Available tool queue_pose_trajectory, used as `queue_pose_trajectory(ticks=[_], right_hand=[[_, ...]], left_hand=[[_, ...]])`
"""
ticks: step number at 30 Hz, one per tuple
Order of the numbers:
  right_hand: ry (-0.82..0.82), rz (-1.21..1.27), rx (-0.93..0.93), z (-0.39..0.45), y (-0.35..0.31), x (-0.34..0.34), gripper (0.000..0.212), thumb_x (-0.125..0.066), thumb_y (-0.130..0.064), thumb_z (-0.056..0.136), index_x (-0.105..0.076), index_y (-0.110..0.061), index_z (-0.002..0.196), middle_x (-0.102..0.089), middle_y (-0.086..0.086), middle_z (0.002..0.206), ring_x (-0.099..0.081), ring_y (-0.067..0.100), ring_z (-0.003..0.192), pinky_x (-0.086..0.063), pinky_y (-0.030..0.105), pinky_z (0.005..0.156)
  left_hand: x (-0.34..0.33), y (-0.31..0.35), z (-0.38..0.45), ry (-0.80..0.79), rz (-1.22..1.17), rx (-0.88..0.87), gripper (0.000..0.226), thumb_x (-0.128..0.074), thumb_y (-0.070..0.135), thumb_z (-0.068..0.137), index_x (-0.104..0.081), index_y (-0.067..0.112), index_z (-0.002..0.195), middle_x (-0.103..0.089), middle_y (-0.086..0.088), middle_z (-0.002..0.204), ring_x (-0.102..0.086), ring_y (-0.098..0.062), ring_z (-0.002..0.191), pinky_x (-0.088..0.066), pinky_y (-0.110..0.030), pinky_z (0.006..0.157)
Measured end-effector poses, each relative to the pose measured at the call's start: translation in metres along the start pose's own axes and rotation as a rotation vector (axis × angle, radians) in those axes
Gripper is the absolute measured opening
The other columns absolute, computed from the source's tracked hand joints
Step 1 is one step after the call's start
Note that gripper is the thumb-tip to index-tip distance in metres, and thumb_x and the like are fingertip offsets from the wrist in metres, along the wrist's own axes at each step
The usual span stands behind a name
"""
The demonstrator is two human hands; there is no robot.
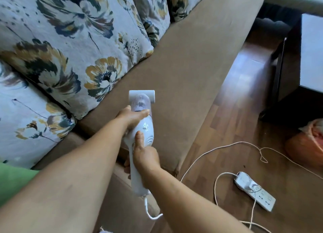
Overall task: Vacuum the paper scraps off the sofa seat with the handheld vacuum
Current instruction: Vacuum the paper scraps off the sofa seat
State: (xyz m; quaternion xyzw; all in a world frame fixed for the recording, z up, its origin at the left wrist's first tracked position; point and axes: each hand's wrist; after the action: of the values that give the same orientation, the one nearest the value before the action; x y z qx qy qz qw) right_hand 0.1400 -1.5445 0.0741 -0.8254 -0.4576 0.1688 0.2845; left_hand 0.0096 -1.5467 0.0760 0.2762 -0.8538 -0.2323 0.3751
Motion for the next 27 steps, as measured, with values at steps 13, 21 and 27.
queue_pose_trajectory(ticks=[13, 21, 27], right_hand=[[-0.217, -0.014, 0.087, 0.014, -0.114, 0.097, 0.032, -0.05, -0.036, 0.089, -0.059, -0.005, 0.093, -0.062, 0.009, 0.068, -0.058, 0.017, 0.046, -0.047, 0.02, 0.048], [-0.245, 0.073, 0.161, -0.007, -0.187, 0.153, 0.026, -0.05, -0.03, 0.097, -0.052, -0.006, 0.091, -0.058, 0.008, 0.066, -0.056, 0.016, 0.047, -0.046, 0.024, 0.05], [-0.099, 0.134, 0.209, -0.024, -0.225, 0.175, 0.04, -0.053, -0.043, 0.094, -0.054, -0.006, 0.08, -0.058, 0.005, 0.052, -0.054, 0.019, 0.042, -0.044, 0.023, 0.047]], left_hand=[[-0.018, 0.122, 0.031, 0.002, -0.262, -0.052, 0.107, -0.073, 0.064, 0.042, -0.046, 0.02, 0.136, -0.065, -0.007, 0.123, -0.068, -0.029, 0.101, -0.055, -0.046, 0.09], [-0.027, 0.231, 0.014, -0.01, -0.183, -0.152, 0.094, -0.068, 0.065, 0.048, -0.05, 0.024, 0.131, -0.064, -0.004, 0.12, -0.065, -0.027, 0.103, -0.055, -0.044, 0.091], [-0.036, 0.287, 0.0, -0.015, -0.115, -0.253, 0.081, -0.068, 0.06, 0.068, -0.048, 0.021, 0.136, -0.06, -0.005, 0.128, -0.061, -0.026, 0.111, -0.051, -0.038, 0.095]])
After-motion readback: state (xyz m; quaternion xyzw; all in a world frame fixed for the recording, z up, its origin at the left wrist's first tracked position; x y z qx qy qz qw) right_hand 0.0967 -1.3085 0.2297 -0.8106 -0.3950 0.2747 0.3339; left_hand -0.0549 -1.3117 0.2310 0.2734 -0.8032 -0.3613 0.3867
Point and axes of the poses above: each hand's wrist, its own z-axis towards the middle knuckle, its own x-axis out of the back of the hand, y = z × x
